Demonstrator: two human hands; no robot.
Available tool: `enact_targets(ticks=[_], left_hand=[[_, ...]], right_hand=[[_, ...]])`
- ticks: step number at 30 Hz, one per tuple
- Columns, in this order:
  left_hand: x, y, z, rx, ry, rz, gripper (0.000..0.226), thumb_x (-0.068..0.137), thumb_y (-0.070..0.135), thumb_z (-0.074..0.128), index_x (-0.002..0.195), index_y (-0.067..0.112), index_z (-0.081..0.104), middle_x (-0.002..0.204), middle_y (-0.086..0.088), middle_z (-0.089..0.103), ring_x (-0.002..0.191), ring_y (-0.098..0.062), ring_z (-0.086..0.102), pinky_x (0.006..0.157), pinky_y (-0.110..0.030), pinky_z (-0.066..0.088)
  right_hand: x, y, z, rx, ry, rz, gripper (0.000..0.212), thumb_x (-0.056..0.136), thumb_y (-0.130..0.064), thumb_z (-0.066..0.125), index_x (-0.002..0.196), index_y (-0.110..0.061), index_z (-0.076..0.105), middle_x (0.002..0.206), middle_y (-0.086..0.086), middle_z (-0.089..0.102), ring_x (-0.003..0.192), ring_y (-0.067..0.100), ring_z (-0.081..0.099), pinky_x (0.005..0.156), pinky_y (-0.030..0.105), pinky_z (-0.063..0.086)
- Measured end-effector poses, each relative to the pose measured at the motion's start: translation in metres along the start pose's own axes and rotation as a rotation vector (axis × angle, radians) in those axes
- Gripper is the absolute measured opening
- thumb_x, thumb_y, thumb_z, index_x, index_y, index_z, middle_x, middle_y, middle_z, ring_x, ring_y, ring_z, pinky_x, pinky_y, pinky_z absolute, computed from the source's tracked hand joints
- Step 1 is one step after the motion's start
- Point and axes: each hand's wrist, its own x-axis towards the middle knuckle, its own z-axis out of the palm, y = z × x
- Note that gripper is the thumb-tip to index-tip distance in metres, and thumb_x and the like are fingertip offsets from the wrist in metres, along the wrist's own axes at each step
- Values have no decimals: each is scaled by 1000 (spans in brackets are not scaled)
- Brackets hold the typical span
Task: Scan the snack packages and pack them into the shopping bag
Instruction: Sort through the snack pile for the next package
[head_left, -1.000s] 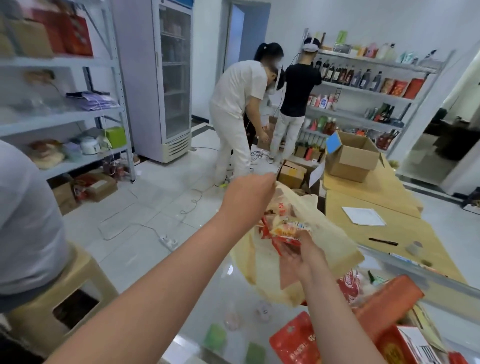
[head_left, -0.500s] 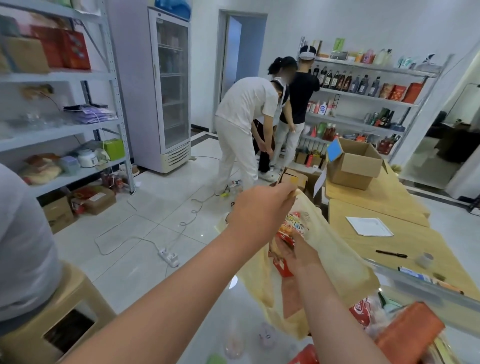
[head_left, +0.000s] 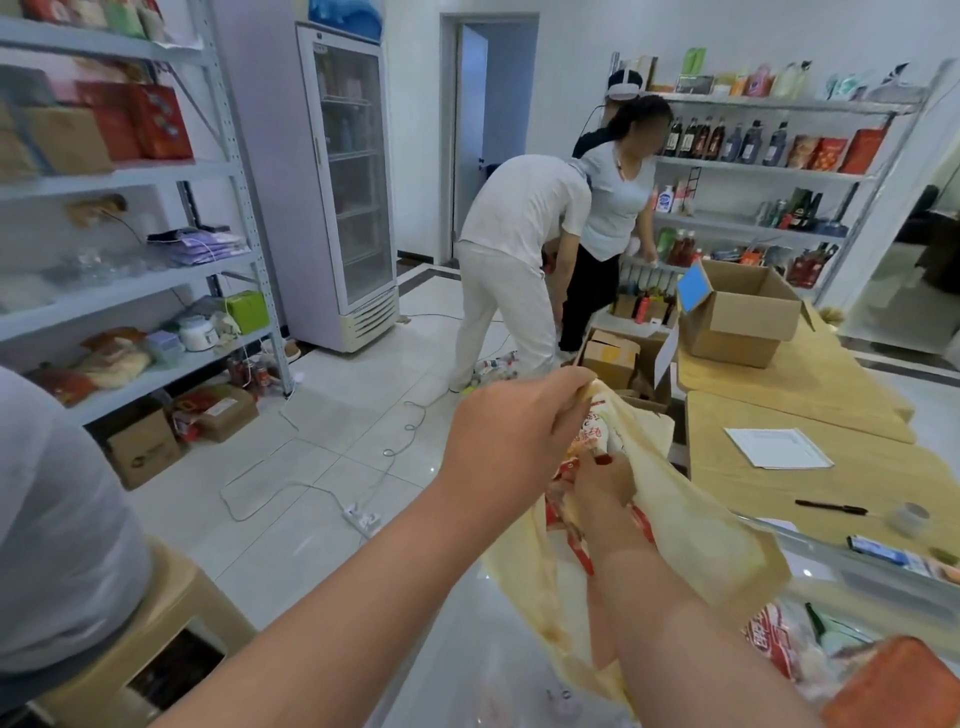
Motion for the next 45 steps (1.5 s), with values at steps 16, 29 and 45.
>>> enact_targets(ticks=[16,29,45], left_hand=[[-7,8,-3,-1,-53,-39,16,85,27,62,95,24,73,49,16,35,41,-4,31,36,-19,31],[-11,16,6,-37,-121,-114,23,88,26,62,110,26,70,96,5,57,85,-11,53,61,-25,46],[3,73,56,31,-1058,20,32,93,59,42,113,41,60,106,14,65,89,-8,57,81,-33,52]], right_hand=[[-1,2,-14,402,-447,221,38,102,-22,38,132,0,47,126,11,56,97,24,58,88,36,48],[-34,-3,-53,232,-107,54,26,93,-18,44,98,-4,66,68,11,69,52,21,55,44,26,37],[-95,-11,-267,152,206,-270,23,91,-9,46,76,-5,63,49,2,58,35,9,39,36,16,28]])
